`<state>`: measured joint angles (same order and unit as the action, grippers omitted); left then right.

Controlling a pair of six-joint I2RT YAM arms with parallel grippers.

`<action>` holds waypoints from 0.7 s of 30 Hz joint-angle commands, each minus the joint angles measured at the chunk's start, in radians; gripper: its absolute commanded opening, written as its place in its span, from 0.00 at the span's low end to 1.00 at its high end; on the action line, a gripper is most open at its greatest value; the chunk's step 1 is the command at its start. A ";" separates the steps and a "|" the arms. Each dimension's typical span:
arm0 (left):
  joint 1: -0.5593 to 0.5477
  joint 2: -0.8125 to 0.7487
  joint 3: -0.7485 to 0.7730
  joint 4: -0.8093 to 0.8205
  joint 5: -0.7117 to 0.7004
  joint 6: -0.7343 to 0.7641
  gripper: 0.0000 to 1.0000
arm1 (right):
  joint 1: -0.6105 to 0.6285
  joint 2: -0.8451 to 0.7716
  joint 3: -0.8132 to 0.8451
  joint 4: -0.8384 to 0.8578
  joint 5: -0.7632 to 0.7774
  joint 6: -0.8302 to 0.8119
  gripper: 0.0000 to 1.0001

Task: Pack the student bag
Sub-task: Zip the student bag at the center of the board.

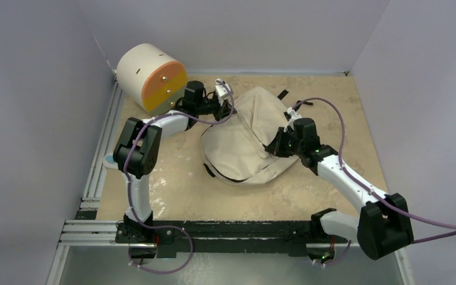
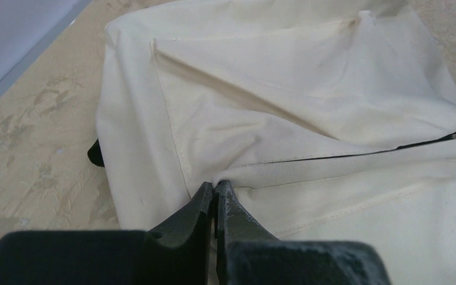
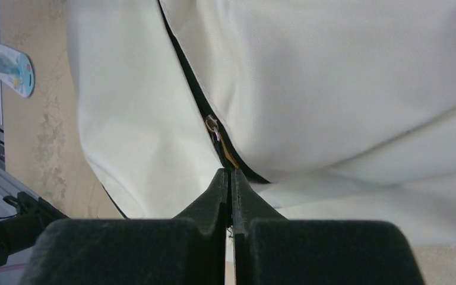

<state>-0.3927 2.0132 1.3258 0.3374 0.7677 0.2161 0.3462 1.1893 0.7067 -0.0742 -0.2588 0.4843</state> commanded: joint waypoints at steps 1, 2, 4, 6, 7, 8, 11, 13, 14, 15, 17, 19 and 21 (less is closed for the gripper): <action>0.075 -0.005 0.021 0.054 -0.188 0.006 0.00 | 0.000 -0.070 -0.022 -0.123 0.056 0.052 0.00; 0.081 -0.005 0.022 0.054 -0.194 0.005 0.00 | -0.001 -0.082 -0.023 -0.132 0.055 0.066 0.00; 0.089 -0.002 0.022 0.054 -0.202 0.003 0.00 | 0.000 -0.102 -0.023 -0.156 0.050 0.097 0.00; 0.097 0.001 0.023 0.052 -0.210 0.003 0.00 | -0.001 -0.122 -0.025 -0.185 0.045 0.125 0.00; 0.101 0.002 0.023 0.052 -0.212 0.003 0.00 | -0.001 -0.136 -0.030 -0.196 0.042 0.139 0.00; 0.105 0.004 0.024 0.052 -0.212 0.003 0.00 | -0.001 -0.149 -0.035 -0.207 0.039 0.149 0.00; 0.114 0.008 0.023 0.052 -0.215 0.002 0.00 | 0.000 -0.184 -0.056 -0.239 0.044 0.171 0.00; 0.119 0.010 0.020 0.052 -0.215 0.001 0.00 | 0.000 -0.200 -0.068 -0.259 0.047 0.176 0.00; 0.120 0.010 0.019 0.053 -0.217 0.002 0.00 | -0.001 -0.204 -0.074 -0.265 0.046 0.179 0.00; 0.122 0.010 0.018 0.054 -0.217 0.001 0.00 | 0.000 -0.207 -0.075 -0.272 0.045 0.182 0.00; 0.125 0.007 0.016 0.054 -0.215 -0.001 0.00 | 0.000 -0.213 -0.073 -0.279 0.042 0.187 0.00; 0.128 0.000 0.013 0.054 -0.211 -0.003 0.00 | 0.001 -0.213 -0.076 -0.283 0.037 0.186 0.00; 0.129 -0.014 0.006 0.050 -0.202 -0.004 0.00 | 0.001 -0.207 -0.072 -0.277 0.020 0.180 0.00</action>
<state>-0.3519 2.0178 1.3258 0.3119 0.7158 0.1799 0.3466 1.0046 0.6460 -0.2028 -0.2081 0.6624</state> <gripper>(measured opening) 0.006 0.007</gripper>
